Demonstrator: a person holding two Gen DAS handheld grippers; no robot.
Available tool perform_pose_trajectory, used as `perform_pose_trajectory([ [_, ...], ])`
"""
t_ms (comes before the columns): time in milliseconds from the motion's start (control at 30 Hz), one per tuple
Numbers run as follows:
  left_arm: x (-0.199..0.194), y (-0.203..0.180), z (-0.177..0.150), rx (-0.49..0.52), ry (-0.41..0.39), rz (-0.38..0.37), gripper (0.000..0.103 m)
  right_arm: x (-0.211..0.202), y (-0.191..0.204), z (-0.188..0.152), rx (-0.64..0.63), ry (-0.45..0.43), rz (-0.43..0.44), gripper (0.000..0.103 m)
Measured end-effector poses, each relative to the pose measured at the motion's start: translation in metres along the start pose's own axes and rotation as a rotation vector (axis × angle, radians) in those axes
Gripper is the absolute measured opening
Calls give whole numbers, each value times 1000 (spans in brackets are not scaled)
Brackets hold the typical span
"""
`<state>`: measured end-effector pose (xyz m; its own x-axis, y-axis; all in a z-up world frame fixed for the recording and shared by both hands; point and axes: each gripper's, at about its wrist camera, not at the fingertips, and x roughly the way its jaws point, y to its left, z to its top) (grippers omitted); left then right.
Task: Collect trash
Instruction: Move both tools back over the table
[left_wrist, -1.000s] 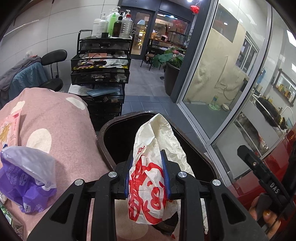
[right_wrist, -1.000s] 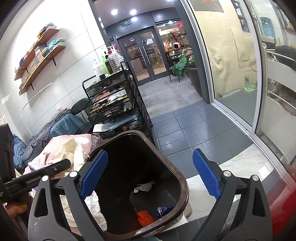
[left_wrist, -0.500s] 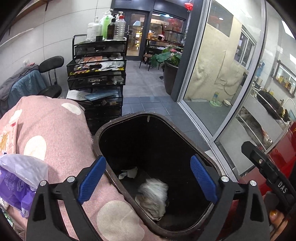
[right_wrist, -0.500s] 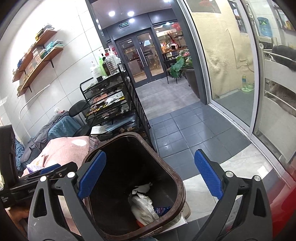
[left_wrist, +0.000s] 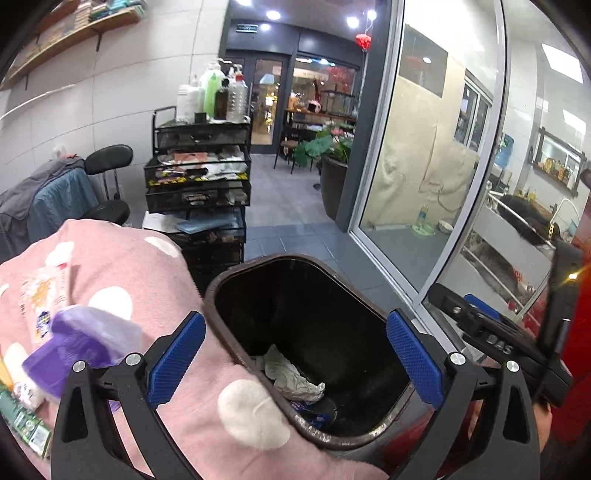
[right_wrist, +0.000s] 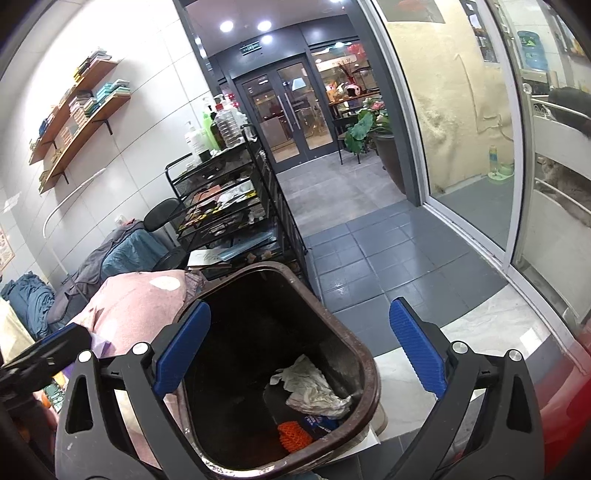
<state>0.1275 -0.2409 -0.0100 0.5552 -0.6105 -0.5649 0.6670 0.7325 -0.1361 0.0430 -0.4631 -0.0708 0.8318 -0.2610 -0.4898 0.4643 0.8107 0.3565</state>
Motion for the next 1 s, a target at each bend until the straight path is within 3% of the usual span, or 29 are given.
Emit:
perform_pose_trajectory([
  [467,-61,35,-27,-40,-88,125,98,3,43,-1,-72,23,96,96],
  [700,-85,58,-44,-66,-112,220,98,5,79,-8,-156,56,196,96],
  [1000,-116,108,-75,-175,-99,309,98,8,140,-32,-314,150,344,96],
])
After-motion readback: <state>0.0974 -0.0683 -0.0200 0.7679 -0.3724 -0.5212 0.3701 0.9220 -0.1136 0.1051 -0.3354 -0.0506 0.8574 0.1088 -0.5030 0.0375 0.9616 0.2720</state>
